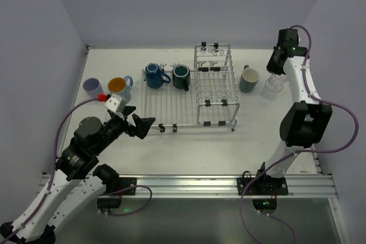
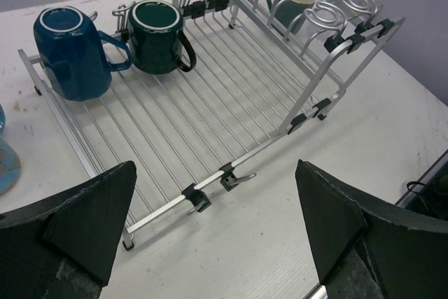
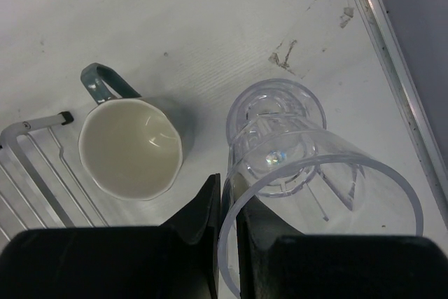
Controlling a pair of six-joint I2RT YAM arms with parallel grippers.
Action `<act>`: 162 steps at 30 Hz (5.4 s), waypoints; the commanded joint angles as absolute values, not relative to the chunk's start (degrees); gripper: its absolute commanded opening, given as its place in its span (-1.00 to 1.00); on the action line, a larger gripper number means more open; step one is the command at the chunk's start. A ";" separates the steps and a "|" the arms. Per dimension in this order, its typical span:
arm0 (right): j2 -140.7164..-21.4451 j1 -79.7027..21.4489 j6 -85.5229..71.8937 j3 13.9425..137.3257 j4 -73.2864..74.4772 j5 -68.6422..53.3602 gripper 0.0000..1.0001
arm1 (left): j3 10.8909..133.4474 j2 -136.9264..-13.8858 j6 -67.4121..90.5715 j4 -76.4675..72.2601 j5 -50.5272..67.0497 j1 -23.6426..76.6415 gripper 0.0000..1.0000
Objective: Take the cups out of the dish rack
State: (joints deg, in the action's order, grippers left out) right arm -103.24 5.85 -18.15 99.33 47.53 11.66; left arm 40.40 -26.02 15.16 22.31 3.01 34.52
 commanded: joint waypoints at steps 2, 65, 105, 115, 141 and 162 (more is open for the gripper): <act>-105.02 6.50 -15.73 101.78 48.78 13.01 -1.00 | 40.17 -25.75 13.36 21.27 4.22 34.54 1.00; -32.97 -3.43 -34.28 37.71 5.98 -31.81 0.91 | 73.54 -92.52 34.98 6.24 -28.03 24.61 1.00; -33.05 -7.56 -38.41 40.08 4.05 -36.39 0.93 | 70.32 -90.19 28.30 -3.68 -20.83 22.32 -0.97; -34.01 -13.79 -44.73 41.66 -2.08 -32.70 0.93 | 59.78 -74.03 31.64 -6.77 -12.76 22.32 -1.00; -58.26 -42.79 -58.62 50.18 -27.15 -17.14 0.94 | 39.91 -41.93 50.01 -34.63 29.70 22.50 -1.00; -73.56 -47.19 -74.88 54.22 -59.05 -26.98 -0.03 | 35.33 -37.53 61.00 -44.48 36.47 23.12 -0.89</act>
